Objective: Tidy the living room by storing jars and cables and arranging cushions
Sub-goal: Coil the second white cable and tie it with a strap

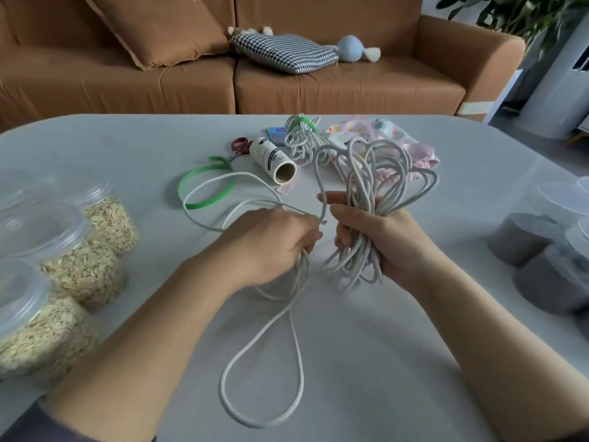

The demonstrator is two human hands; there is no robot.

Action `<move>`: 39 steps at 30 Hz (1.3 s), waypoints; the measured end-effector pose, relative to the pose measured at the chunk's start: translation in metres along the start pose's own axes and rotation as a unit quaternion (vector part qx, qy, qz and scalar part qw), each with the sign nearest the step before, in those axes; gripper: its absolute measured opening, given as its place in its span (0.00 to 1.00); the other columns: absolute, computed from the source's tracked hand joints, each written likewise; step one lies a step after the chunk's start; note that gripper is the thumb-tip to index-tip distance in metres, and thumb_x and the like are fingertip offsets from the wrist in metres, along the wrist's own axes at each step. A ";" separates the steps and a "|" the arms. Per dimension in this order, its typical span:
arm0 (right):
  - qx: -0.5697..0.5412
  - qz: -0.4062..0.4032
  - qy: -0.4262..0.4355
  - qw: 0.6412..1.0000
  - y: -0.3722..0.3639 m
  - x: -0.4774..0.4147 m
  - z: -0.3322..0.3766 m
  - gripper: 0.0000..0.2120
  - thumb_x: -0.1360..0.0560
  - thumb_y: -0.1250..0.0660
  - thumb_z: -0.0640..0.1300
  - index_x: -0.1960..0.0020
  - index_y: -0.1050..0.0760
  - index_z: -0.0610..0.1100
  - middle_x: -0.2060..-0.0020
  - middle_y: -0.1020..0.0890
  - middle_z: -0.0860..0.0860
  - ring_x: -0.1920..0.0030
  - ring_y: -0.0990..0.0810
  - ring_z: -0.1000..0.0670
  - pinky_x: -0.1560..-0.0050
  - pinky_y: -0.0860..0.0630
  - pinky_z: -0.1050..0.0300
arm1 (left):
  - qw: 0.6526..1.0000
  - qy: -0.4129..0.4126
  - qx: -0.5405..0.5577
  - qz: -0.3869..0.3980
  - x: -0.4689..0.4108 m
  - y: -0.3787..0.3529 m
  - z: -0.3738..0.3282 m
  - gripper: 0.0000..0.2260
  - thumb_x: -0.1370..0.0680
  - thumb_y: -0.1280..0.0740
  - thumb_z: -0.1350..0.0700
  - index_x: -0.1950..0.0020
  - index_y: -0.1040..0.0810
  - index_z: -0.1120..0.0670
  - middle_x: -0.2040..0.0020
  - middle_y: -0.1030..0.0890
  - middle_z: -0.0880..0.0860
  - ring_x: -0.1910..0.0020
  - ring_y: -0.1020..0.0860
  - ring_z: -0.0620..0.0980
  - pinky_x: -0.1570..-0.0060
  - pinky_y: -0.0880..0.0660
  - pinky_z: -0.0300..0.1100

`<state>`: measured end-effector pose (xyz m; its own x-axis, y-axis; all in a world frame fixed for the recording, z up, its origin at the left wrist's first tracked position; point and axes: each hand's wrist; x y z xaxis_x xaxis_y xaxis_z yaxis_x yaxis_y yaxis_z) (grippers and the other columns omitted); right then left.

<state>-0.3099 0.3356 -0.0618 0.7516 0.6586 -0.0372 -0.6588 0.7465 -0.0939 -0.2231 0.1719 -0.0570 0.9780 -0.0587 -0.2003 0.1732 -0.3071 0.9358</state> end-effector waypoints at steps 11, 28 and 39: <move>-0.049 -0.048 0.081 0.994 0.005 -0.004 -0.006 0.11 0.25 0.35 0.46 0.66 0.23 0.45 0.68 0.21 0.47 0.60 0.21 0.46 0.51 0.24 0.46 | 0.974 0.010 0.225 -0.011 0.000 -0.007 0.007 0.04 0.24 0.31 0.56 0.57 0.21 0.47 0.60 0.19 0.46 0.59 0.22 0.42 0.55 0.25 0.41; -0.394 0.226 0.035 0.890 0.028 -0.003 0.008 0.15 0.24 0.36 0.40 0.66 0.38 0.45 0.76 0.40 0.51 0.76 0.40 0.52 0.65 0.26 0.57 | 0.989 0.130 0.050 -0.047 0.002 0.005 0.037 0.13 0.18 0.43 0.48 0.62 0.28 0.49 0.62 0.25 0.46 0.59 0.27 0.47 0.60 0.32 0.45; -0.367 0.187 0.032 0.911 0.026 -0.006 0.003 0.14 0.27 0.33 0.42 0.68 0.33 0.45 0.76 0.41 0.52 0.76 0.39 0.53 0.65 0.25 0.59 | 0.999 0.026 -0.005 -0.018 0.003 0.000 0.036 0.17 0.31 0.38 0.48 0.43 0.23 0.44 0.35 0.29 0.42 0.36 0.31 0.47 0.38 0.33 0.47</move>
<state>-0.3311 0.3513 -0.0607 0.4960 0.8291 -0.2582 -0.6856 0.1915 -0.7023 -0.2243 0.1371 -0.0681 0.9759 0.0019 -0.2183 0.2089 -0.2990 0.9311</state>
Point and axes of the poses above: each hand's wrist, its own x-axis away from the middle knuckle, its own y-axis out of the back of the hand, z = x × y
